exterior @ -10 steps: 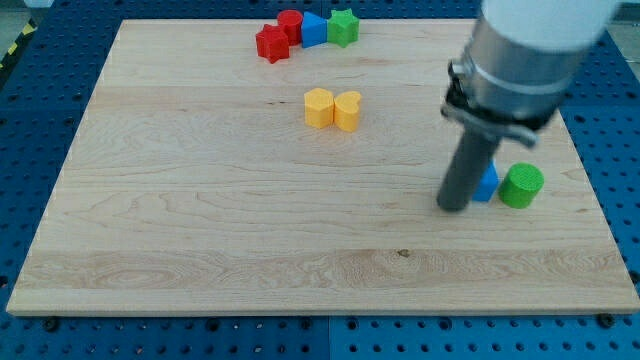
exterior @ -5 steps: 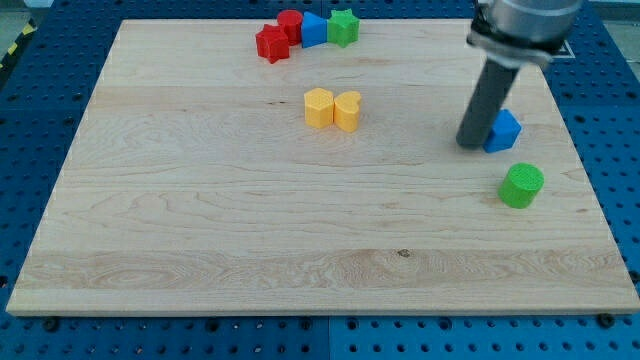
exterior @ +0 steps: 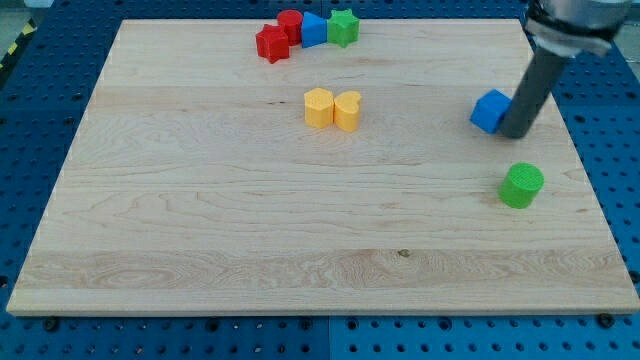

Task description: Move the blue cube to the top right of the yellow heart

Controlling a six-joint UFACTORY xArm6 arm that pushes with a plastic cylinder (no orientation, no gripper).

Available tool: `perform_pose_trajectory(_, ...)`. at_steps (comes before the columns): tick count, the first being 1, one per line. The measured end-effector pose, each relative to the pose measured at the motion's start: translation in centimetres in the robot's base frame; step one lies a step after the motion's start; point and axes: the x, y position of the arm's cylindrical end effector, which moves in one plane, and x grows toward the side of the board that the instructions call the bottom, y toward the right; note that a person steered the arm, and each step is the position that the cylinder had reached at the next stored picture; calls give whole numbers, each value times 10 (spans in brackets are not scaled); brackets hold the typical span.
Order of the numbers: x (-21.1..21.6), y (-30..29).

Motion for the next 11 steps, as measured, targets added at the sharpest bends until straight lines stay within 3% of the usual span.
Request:
perform_pose_trajectory(1, -42, -14)
perform_pose_trajectory(2, -26, -2)
perform_pose_trajectory(3, -44, -5)
perform_pose_trajectory(4, -82, -54)
perform_pose_trajectory(5, -92, -96)
perform_pose_trajectory(6, -100, -54)
perform_pose_trajectory(7, -79, 0)
perform_pose_trajectory(8, -67, -7)
perform_pose_trajectory(10, -65, -90)
perform_pose_trajectory(11, -62, -56)
